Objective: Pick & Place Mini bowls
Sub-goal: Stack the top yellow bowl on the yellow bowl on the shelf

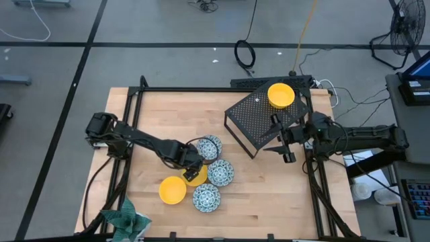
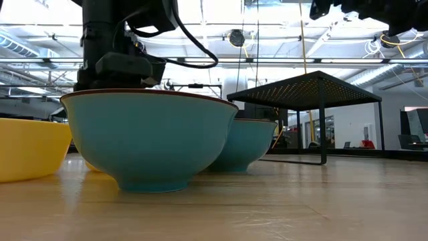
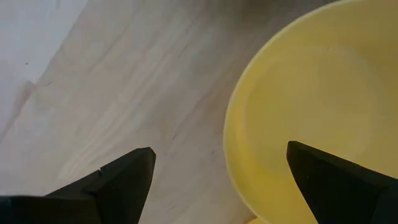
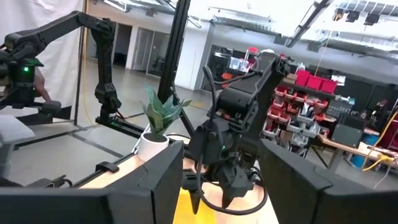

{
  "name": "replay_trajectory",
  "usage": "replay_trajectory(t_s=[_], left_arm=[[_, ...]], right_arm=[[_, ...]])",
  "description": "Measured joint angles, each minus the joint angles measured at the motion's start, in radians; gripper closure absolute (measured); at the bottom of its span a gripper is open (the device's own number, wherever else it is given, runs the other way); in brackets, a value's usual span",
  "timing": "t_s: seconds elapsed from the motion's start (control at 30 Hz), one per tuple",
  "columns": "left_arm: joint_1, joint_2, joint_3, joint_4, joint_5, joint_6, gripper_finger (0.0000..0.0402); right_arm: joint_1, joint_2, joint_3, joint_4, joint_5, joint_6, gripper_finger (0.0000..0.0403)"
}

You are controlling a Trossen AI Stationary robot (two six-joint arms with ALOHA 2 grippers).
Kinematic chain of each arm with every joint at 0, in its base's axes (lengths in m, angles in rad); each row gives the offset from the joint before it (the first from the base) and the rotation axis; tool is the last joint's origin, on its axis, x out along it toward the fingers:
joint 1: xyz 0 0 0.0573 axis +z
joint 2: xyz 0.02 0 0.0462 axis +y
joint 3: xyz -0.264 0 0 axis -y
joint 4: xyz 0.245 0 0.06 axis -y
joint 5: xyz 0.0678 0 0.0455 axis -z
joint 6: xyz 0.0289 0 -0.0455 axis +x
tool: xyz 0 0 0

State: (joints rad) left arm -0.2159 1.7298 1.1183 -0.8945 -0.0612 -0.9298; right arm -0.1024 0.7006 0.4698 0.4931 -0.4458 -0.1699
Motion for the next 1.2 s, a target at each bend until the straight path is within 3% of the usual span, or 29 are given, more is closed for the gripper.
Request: replay_trajectory(t_s=[0.23,0.43,0.73,0.93,1.2], left_arm=[[0.026,0.000,-0.031,-0.039,-0.065,-0.025,0.0037],[0.055,0.001,-0.063,-0.032,0.027,-0.075,0.0037],[0.054,0.001,-0.063,0.036,0.019,-0.035,0.0037],[0.055,0.001,-0.063,0.031,0.020,0.025,0.0037],[0.090,-0.010,-0.062,0.011,0.073,0.041,0.0037]], right_arm=[[0.000,0.000,0.000,-0.021,0.000,0.001,0.0209],[0.000,0.000,0.000,-0.039,0.000,0.032,0.0209],[0.000,-0.007,0.000,-0.070,-0.005,0.057,0.0209],[0.000,-0.043,0.000,-0.079,-0.127,0.095,0.0209],[0.000,-0.102,-0.013,-0.080,-0.142,0.162,0.0209]])
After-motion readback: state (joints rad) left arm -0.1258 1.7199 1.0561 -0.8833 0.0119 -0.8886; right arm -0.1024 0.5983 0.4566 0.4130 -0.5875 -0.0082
